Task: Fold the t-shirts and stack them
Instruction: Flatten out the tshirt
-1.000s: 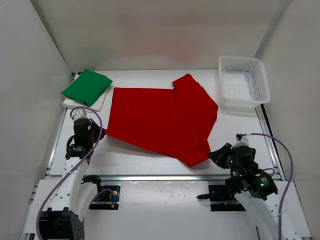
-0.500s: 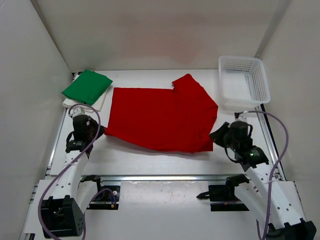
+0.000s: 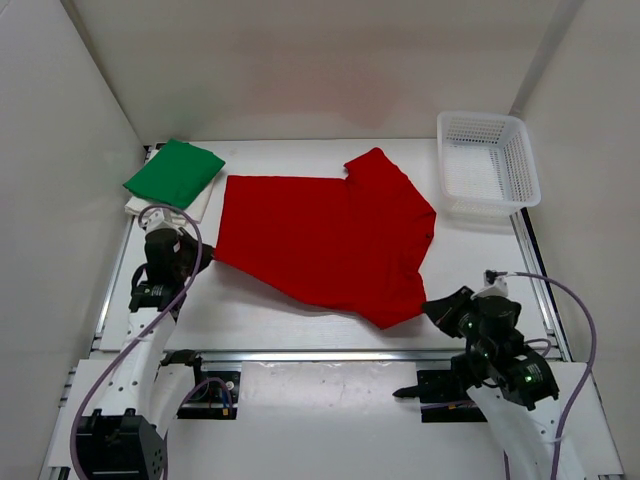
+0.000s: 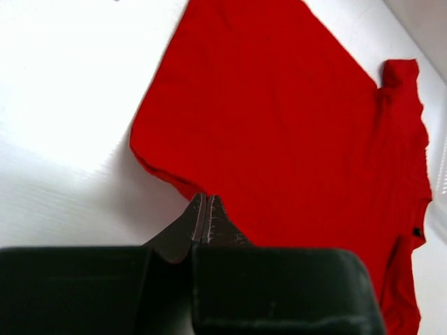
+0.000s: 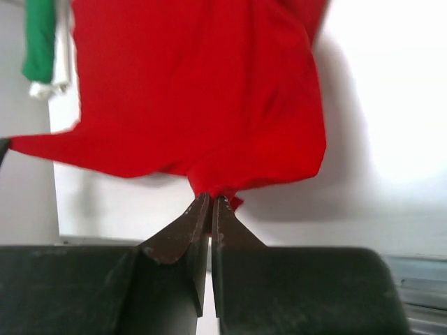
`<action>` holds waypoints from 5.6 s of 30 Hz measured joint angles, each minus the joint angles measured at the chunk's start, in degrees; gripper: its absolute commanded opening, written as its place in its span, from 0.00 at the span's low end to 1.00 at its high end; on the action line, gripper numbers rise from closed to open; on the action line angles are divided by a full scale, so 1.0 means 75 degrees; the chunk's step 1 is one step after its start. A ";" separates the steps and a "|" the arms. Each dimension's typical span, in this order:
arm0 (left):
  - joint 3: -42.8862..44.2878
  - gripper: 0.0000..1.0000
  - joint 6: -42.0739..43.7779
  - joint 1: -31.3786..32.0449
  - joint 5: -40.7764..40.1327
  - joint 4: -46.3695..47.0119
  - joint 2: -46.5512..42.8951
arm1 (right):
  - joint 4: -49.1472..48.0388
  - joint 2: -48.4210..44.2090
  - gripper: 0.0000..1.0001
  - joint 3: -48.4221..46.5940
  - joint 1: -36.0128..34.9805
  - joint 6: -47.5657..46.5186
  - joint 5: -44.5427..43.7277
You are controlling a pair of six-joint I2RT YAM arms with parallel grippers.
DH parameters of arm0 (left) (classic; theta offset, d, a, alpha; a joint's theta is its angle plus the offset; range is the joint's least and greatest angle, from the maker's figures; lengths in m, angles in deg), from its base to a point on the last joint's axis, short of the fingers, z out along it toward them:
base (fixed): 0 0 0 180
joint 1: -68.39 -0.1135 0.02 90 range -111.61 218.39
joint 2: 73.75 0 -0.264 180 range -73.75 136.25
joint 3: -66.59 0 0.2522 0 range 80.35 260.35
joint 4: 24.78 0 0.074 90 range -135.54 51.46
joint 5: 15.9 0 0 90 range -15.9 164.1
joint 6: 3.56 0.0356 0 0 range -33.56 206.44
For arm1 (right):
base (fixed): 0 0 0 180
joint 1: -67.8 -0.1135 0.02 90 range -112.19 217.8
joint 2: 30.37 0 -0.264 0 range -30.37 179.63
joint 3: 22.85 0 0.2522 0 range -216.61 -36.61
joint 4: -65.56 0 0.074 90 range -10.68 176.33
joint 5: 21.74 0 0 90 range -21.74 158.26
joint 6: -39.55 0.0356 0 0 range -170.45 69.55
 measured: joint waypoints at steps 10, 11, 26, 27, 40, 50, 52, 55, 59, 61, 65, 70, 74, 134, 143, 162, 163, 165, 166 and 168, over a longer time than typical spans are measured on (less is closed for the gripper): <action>-0.0233 0.00 0.0090 0.0181 -0.0108 0.0006 -0.0181 | -0.1690 0.2550 0.00 0.0350 -0.0845 -0.0032 0.0221; -0.0245 0.00 0.0090 0.0184 -0.0108 0.0009 -0.0157 | -0.2130 0.3182 0.00 0.0219 -0.1055 -0.0146 0.0117; -0.0262 0.00 0.0187 0.0184 -0.0111 0.0076 0.0239 | -0.0533 0.0341 0.00 0.0332 -0.1632 0.0953 -0.1148; -0.0262 0.00 0.0175 0.0181 -0.0111 0.0079 0.0259 | -0.0443 0.0530 0.00 0.0332 -0.1556 0.0950 -0.1119; -0.0312 0.00 0.0189 0.0189 -0.0096 0.0216 0.0184 | -0.1990 0.2040 0.19 0.1926 -0.0851 0.0487 0.0405; -0.0498 0.02 0.0140 0.0227 -0.0058 0.0472 0.0219 | -0.1594 0.3165 0.38 -0.0350 -0.1807 -0.0612 -0.0965; -0.0504 0.02 0.0122 0.0297 -0.0058 0.0498 0.0239 | -0.2145 0.4159 0.38 -0.0565 -0.1425 -0.1169 -0.1067; -0.0504 0.02 0.0108 0.0501 -0.0058 0.0592 0.0300 | -0.2847 0.5671 0.54 -0.0711 -0.0609 -0.2014 -0.1186; -0.0504 0.03 0.0102 0.0761 -0.0055 0.0726 0.0396 | -0.3541 0.7099 0.57 -0.0775 0.0076 -0.2888 -0.1265; -0.0519 0.03 0.0082 0.0839 -0.0055 0.0831 0.0431 | -0.3826 0.7589 0.60 -0.0857 0.0114 -0.3110 -0.1311; -0.0574 0.03 0.0026 0.0933 -0.0050 0.0938 0.0466 | -0.4366 0.8180 0.60 -0.0877 0.0026 -0.3395 -0.1332; -0.0624 0.02 0.0000 0.1000 -0.0035 0.1014 0.0490 | -0.5059 0.8714 0.45 -0.0877 0.0498 -0.3550 -0.1142; -0.0641 0.03 -0.0003 0.1003 -0.0029 0.1043 0.0501 | -0.5415 0.9116 0.23 -0.0877 0.0708 -0.3611 -0.0965; -0.1020 0.05 -0.0825 -0.0102 -0.0219 0.3261 0.2224 | -0.5689 1.3516 0.52 -0.6822 0.0629 -0.3241 0.1865; -0.2331 0.32 -0.0889 0.0729 -0.0493 0.2282 -0.0254 | -0.6811 0.8909 0.53 -0.1614 -0.0775 -0.2748 0.0688; -0.2649 0.67 -0.1151 0.0335 -0.0233 0.2069 0.0306 | -0.6015 0.6178 0.29 0.0682 -0.1113 -0.2521 -0.0711; -0.2632 0.63 -0.1218 0.0329 -0.0227 0.2136 0.0437 | -0.6015 0.6097 0.29 0.0708 -0.1189 -0.2512 -0.0749; -0.2553 0.56 -0.1367 0.0321 -0.0224 0.2296 0.0746 | -0.6059 0.5948 0.33 0.0793 -0.1236 -0.2512 -0.0737; -0.2489 0.53 -0.1428 0.0323 -0.0227 0.2352 0.0918 | -0.6079 0.5896 0.35 0.0842 -0.1233 -0.2515 -0.0720; -0.2363 0.47 -0.1574 0.0358 -0.0242 0.2489 0.1230 | -0.6065 0.5872 0.34 0.0892 -0.1227 -0.2544 -0.0702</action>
